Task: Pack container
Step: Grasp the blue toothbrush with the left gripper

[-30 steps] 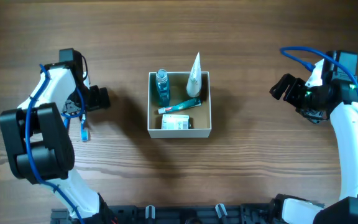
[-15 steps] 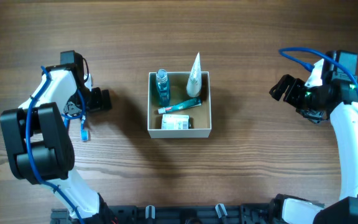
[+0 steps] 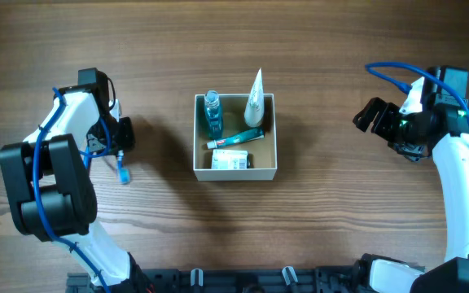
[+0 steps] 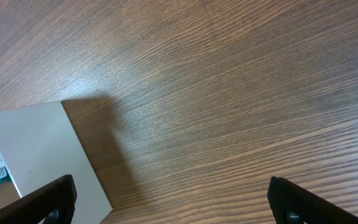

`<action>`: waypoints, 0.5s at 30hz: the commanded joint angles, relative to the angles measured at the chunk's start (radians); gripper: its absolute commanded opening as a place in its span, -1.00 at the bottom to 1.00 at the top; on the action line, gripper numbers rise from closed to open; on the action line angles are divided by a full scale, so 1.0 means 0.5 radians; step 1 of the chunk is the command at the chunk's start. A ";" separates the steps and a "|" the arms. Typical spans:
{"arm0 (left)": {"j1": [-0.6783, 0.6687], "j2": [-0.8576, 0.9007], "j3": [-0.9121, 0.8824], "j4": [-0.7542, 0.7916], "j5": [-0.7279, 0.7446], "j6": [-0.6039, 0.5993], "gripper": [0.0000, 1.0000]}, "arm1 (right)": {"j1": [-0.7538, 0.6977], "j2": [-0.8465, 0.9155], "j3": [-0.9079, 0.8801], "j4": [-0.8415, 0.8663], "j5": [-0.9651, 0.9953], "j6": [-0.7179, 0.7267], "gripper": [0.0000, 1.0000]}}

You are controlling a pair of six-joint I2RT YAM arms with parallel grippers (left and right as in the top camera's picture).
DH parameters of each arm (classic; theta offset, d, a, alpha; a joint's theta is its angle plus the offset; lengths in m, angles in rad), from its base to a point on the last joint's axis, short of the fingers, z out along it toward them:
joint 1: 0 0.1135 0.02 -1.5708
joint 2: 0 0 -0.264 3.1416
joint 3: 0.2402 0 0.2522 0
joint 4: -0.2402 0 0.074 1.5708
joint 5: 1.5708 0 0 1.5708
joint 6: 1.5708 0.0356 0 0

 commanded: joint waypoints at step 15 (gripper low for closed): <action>0.008 0.056 -0.079 -0.002 0.078 0.014 -0.85 | -0.001 0.011 -0.011 -0.015 0.040 -0.033 0.99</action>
